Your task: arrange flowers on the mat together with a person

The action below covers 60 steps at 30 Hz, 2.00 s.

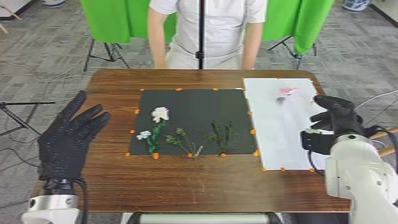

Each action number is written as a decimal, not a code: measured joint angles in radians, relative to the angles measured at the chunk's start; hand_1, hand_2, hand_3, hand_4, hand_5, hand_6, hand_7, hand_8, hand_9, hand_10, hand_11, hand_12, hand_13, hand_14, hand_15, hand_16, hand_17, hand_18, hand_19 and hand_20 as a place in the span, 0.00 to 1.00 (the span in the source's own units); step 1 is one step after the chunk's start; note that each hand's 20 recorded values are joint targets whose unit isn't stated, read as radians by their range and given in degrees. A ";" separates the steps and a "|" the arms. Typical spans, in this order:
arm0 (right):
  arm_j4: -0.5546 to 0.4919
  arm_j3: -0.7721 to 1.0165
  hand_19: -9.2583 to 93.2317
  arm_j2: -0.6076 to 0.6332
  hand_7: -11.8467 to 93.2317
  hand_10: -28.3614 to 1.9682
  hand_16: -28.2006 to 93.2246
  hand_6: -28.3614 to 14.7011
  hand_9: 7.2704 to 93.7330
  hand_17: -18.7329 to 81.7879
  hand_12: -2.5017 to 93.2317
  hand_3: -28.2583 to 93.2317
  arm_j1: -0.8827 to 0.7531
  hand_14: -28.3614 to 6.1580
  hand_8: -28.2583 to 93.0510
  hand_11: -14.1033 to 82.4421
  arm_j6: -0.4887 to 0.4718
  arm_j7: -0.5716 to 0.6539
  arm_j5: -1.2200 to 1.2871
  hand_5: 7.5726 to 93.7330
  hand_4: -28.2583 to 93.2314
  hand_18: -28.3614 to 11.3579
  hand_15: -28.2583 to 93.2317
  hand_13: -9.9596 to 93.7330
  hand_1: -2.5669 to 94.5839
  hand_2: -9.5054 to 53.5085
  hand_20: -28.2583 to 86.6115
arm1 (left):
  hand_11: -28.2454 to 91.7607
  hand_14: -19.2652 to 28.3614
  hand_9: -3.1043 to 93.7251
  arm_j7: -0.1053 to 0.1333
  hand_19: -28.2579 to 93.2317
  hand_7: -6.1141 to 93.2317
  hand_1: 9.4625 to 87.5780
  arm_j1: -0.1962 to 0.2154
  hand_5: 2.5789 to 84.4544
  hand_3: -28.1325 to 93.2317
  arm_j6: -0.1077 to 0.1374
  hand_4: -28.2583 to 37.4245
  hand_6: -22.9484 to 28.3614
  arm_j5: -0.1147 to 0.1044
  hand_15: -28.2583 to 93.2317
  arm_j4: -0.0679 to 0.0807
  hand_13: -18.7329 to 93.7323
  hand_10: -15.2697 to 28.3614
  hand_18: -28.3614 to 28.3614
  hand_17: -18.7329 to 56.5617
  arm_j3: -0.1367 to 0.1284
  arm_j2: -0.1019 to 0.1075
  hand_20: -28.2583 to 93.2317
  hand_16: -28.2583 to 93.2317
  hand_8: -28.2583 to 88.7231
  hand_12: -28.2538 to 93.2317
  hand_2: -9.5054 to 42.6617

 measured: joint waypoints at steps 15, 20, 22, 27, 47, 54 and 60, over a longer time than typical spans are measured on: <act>0.269 -0.159 0.89 0.146 0.21 0.32 0.29 0.67 0.67 0.43 0.16 0.84 0.190 0.40 0.14 0.43 -0.300 0.277 -0.424 0.37 0.00 0.10 0.71 0.75 0.31 0.09 0.20 | 0.43 0.98 0.41 0.002 0.81 0.17 0.15 -0.001 0.39 0.87 0.007 0.00 0.60 -0.002 0.62 -0.004 0.42 0.83 0.98 0.18 0.006 0.005 0.19 0.15 0.16 0.32 0.35; 0.315 -0.182 0.86 0.160 0.21 0.31 0.28 0.68 0.63 0.41 0.15 0.85 0.236 0.39 0.14 0.38 -0.386 0.267 -0.409 0.34 0.00 0.07 0.68 0.72 0.31 0.06 0.19 | 0.43 0.98 0.41 0.002 0.81 0.17 0.15 -0.002 0.39 0.87 0.007 0.00 0.60 -0.002 0.62 -0.004 0.42 0.83 0.98 0.18 0.008 0.006 0.19 0.15 0.16 0.31 0.35; 0.321 -0.188 0.84 0.163 0.21 0.31 0.29 0.69 0.61 0.40 0.15 0.85 0.249 0.38 0.14 0.36 -0.412 0.262 -0.399 0.33 0.00 0.05 0.67 0.71 0.31 0.05 0.20 | 0.43 0.98 0.41 0.002 0.81 0.17 0.15 -0.005 0.39 0.87 0.007 0.00 0.60 -0.002 0.62 -0.004 0.42 0.83 0.98 0.18 0.009 0.006 0.19 0.15 0.16 0.31 0.35; 0.337 -0.195 0.74 0.165 0.23 0.35 0.30 0.74 0.56 0.37 0.15 0.87 0.263 0.37 0.13 0.29 -0.466 0.219 -0.383 0.33 0.00 0.06 0.60 0.68 0.32 0.03 0.26 | 0.43 0.98 0.41 0.000 0.81 0.17 0.15 -0.012 0.39 0.87 0.007 0.00 0.60 -0.002 0.62 -0.003 0.43 0.83 0.98 0.18 0.013 0.006 0.19 0.15 0.16 0.31 0.34; 0.372 -0.263 0.84 0.178 0.29 0.74 0.45 0.72 1.00 0.47 0.34 0.79 0.273 0.73 0.23 0.31 -0.487 0.087 -0.546 0.89 0.00 0.33 0.55 0.92 0.61 0.00 0.26 | 0.43 0.98 0.41 -0.023 0.81 0.17 0.15 -0.029 0.39 0.87 0.000 0.00 0.60 -0.001 0.62 0.002 0.42 0.83 0.98 0.18 0.013 0.000 0.19 0.15 0.16 0.31 0.35; 0.326 -0.251 0.86 0.164 0.29 0.73 0.44 0.71 1.00 0.48 0.33 0.81 0.213 0.71 0.23 0.34 -0.404 0.078 -0.561 0.90 0.00 0.32 0.56 0.93 0.60 0.00 0.26 | 0.43 0.98 0.40 -0.020 0.80 0.17 0.12 -0.025 0.38 0.86 -0.003 0.00 0.60 -0.001 0.62 0.001 0.42 0.83 0.99 0.18 0.002 -0.001 0.19 0.15 0.16 0.31 0.35; 0.186 -0.232 0.87 0.089 0.29 0.72 0.44 0.69 1.00 0.47 0.32 0.82 0.162 0.69 0.23 0.35 -0.387 0.015 -0.612 0.90 0.00 0.32 0.58 0.92 0.60 0.00 0.25 | 0.43 0.98 0.40 -0.002 0.80 0.17 0.11 -0.012 0.38 0.86 -0.012 0.00 0.59 0.000 0.62 -0.002 0.42 0.83 0.99 0.18 -0.019 -0.001 0.19 0.15 0.16 0.31 0.35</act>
